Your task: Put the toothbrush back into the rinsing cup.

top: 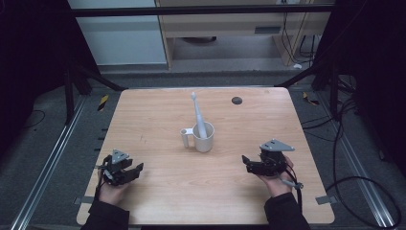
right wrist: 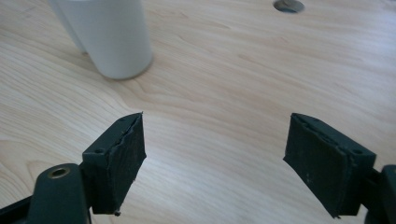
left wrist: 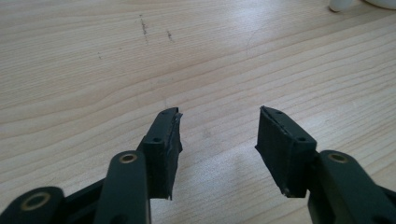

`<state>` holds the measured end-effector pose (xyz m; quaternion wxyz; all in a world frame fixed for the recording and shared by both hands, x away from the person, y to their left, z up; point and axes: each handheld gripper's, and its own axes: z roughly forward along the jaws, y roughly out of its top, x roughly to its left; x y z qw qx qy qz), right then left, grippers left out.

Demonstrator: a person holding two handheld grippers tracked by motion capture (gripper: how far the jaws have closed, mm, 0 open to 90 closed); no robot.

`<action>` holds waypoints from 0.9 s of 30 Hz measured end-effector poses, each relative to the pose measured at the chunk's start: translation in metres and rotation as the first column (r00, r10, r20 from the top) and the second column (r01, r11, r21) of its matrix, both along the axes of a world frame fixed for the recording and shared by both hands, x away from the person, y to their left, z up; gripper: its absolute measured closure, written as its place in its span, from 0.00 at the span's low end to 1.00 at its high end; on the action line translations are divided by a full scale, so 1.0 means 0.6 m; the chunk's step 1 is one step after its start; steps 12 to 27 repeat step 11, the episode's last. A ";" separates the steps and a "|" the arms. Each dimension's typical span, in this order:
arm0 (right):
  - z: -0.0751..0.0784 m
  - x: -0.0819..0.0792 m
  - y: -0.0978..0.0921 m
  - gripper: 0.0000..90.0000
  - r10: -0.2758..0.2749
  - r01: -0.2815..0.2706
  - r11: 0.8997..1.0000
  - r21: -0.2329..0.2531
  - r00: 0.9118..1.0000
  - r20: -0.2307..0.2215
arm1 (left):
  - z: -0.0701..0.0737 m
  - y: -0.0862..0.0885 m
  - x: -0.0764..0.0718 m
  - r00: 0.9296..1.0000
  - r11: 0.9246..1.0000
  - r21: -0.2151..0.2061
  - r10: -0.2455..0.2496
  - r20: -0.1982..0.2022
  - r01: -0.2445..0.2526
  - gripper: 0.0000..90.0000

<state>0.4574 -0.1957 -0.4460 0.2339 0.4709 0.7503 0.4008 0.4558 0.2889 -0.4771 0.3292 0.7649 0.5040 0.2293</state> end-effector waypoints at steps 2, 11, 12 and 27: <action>-0.002 -0.002 -0.009 0.22 -0.007 0.007 1.000 0.000 1.000 -0.003 | 0.000 0.000 0.000 1.000 1.000 0.001 -0.001 0.000 0.001 0.55; -0.023 -0.024 -0.074 0.21 -0.095 0.093 0.995 -0.033 0.994 -0.048 | -0.001 0.003 0.001 1.000 1.000 0.012 0.010 0.004 -0.010 0.49; -0.023 -0.024 -0.074 0.21 -0.095 0.093 0.995 -0.033 0.994 -0.048 | -0.001 0.003 0.001 1.000 1.000 0.012 0.010 0.004 -0.010 0.49; -0.023 -0.024 -0.074 0.21 -0.095 0.093 0.995 -0.033 0.994 -0.048 | -0.001 0.003 0.001 1.000 1.000 0.012 0.010 0.004 -0.010 0.49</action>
